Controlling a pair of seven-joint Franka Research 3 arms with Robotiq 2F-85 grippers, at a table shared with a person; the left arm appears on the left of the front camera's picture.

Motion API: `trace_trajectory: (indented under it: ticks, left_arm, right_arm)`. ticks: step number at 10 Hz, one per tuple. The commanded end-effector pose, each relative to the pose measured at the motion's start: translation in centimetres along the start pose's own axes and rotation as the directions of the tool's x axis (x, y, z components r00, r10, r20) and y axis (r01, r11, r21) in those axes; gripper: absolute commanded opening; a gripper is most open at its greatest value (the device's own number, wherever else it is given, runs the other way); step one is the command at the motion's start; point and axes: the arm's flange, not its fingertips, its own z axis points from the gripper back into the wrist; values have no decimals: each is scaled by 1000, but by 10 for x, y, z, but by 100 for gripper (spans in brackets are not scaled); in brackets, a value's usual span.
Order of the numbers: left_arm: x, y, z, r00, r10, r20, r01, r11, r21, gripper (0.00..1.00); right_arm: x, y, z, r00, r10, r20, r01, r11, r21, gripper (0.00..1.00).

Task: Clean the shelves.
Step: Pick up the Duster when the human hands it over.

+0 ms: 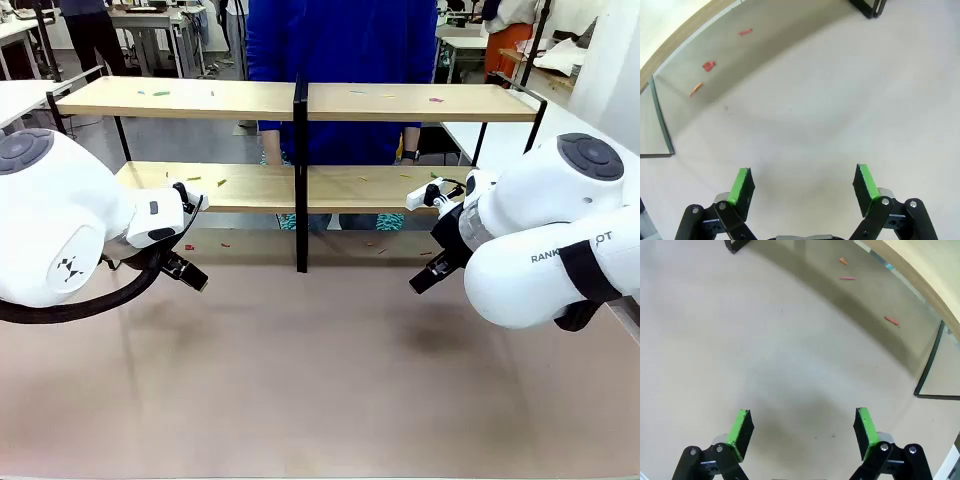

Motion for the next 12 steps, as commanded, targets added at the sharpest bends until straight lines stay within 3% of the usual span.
trace_trajectory:
  ticks: [1,12]
  left_arm:
    - [0,0,0,1000,0,0,0,1000,0,100]
    - [0,0,0,1000,0,0,0,1000,0,100]
  right_arm:
    - [0,0,0,1000,0,0,0,1000,0,100]
    - [0,0,0,1000,0,0,0,1000,0,100]
